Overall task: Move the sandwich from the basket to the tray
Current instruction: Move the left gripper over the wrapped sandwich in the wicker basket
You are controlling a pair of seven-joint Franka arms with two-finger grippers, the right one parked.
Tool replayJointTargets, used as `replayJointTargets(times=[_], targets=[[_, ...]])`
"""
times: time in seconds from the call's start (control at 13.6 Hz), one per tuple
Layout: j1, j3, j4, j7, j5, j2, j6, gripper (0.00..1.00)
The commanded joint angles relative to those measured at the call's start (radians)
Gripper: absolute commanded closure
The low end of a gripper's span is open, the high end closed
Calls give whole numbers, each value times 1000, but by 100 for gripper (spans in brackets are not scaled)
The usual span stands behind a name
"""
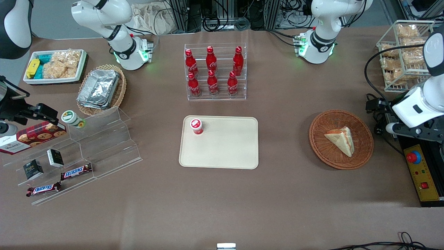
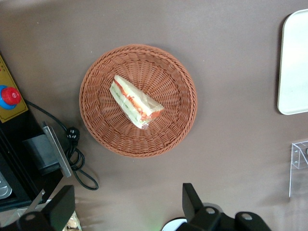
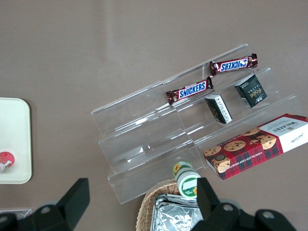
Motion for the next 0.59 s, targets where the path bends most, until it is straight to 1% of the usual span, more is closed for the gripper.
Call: replayJointTargets(times=[0.0, 0.22, 0.29, 0.37, 0.44, 0.51], targets=[[-10, 3, 37, -31, -3, 22, -36, 0], [-10, -3, 34, -40, 7, 43, -36, 0], [-4, 2, 9, -93, 5, 43, -31, 0], [0, 5, -20, -206, -6, 42, -19, 0], [3, 8, -43, -347, -3, 42, 13, 0], [3, 8, -87, -443, 3, 39, 68, 0]])
